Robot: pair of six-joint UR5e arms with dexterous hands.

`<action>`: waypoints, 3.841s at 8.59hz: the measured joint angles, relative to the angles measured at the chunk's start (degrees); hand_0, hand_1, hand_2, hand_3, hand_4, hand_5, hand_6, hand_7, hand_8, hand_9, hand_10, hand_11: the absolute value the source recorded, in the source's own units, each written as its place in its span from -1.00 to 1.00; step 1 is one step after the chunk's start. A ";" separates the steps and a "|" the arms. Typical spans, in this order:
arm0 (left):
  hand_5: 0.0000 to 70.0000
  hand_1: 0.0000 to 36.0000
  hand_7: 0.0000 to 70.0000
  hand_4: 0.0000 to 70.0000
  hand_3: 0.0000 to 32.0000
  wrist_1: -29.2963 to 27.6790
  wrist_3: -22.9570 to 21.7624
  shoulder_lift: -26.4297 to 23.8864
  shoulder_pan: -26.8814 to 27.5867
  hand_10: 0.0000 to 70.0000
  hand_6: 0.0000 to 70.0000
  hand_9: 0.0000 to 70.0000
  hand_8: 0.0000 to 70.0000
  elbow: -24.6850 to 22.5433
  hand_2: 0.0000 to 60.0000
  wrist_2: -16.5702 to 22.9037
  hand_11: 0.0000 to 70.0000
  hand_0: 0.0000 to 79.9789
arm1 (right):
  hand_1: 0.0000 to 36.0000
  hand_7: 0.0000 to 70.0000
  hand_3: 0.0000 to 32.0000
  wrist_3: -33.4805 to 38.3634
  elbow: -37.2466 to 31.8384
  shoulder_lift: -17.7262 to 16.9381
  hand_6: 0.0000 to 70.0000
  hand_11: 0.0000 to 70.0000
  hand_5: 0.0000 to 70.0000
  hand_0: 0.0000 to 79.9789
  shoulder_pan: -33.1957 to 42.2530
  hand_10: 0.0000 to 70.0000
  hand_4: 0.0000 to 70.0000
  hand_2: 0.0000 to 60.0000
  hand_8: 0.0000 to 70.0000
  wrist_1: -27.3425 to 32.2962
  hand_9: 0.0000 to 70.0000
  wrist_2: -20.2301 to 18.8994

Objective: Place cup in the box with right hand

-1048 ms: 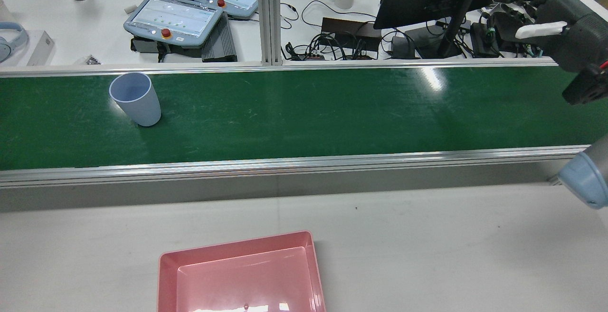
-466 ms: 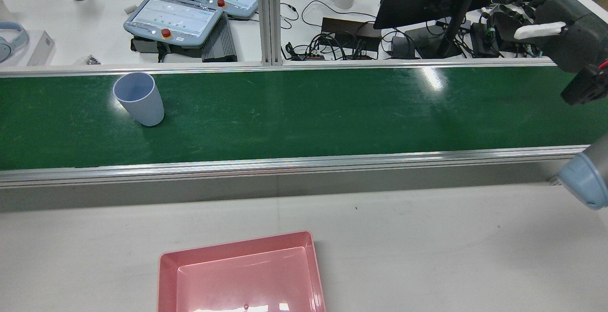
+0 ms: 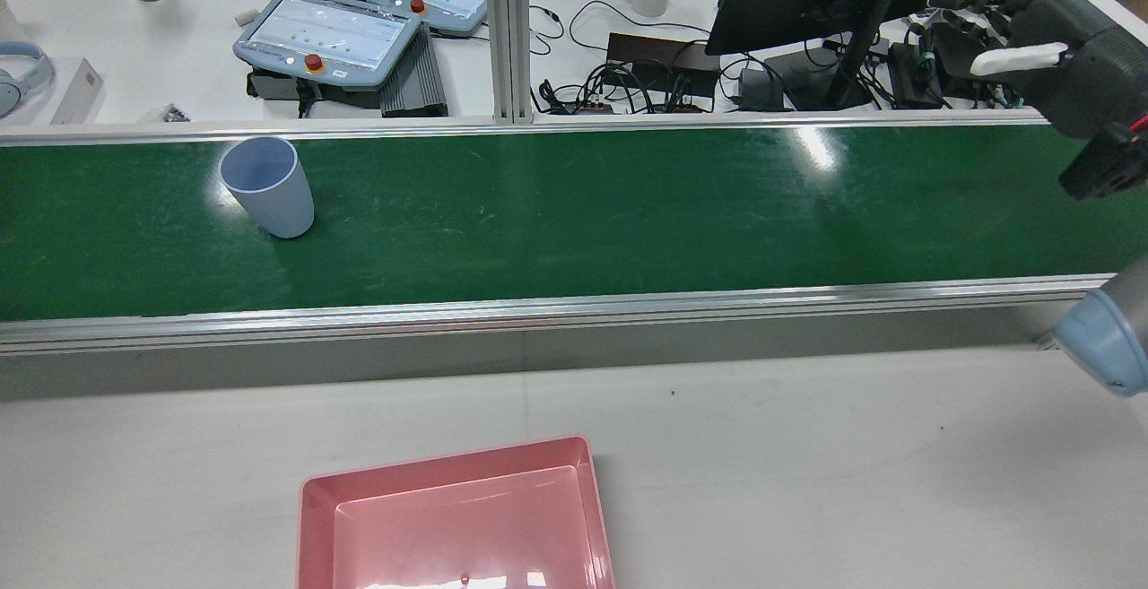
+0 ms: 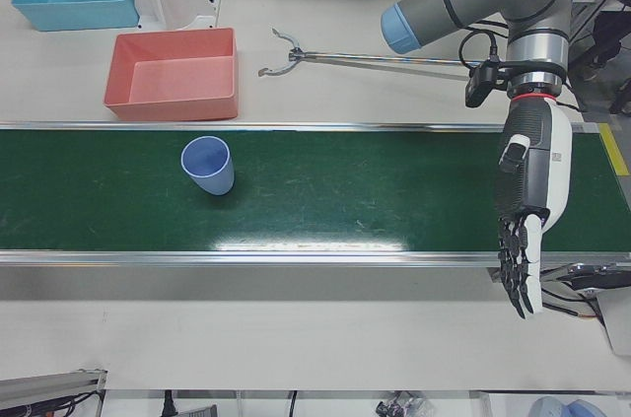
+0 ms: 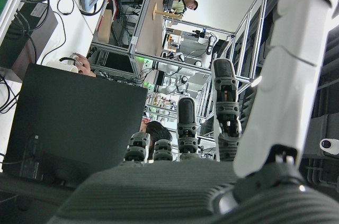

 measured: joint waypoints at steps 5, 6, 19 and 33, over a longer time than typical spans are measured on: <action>-1.00 -1.00 -1.00 -1.00 -1.00 0.00 0.02 0.01 -0.01 -1.00 -1.00 -1.00 -1.00 0.00 -1.00 0.00 -1.00 -1.00 | -0.29 0.31 -1.00 0.00 -0.09 0.01 -0.71 -0.66 -0.85 0.41 -0.06 -0.80 0.02 -1.00 -0.96 0.00 -0.72 0.00; -1.00 -1.00 -1.00 -1.00 -1.00 0.00 0.04 0.00 -0.01 -1.00 -1.00 -1.00 -1.00 0.00 -1.00 0.00 -1.00 -1.00 | -0.29 0.31 -1.00 0.00 -0.09 0.04 -0.71 -0.66 -0.85 0.41 -0.08 -0.80 0.02 -1.00 -0.97 0.00 -0.72 0.02; -1.00 -1.00 -1.00 -1.00 -1.00 0.00 0.03 0.00 0.01 -1.00 -1.00 -1.00 -1.00 0.00 -1.00 0.00 -1.00 -1.00 | -0.28 0.31 -1.00 0.03 0.14 -0.02 -0.71 -0.68 -0.85 0.41 -0.35 -0.81 0.02 -1.00 -0.97 0.00 -0.73 -0.67; -1.00 -1.00 -1.00 -1.00 -1.00 0.00 0.03 0.00 -0.01 -1.00 -1.00 -1.00 -1.00 0.00 -1.00 0.00 -1.00 -1.00 | -0.29 0.31 -1.00 0.02 0.26 -0.05 -0.71 -0.67 -0.85 0.41 -0.20 -0.81 0.03 -1.00 -0.96 0.00 -0.71 -0.77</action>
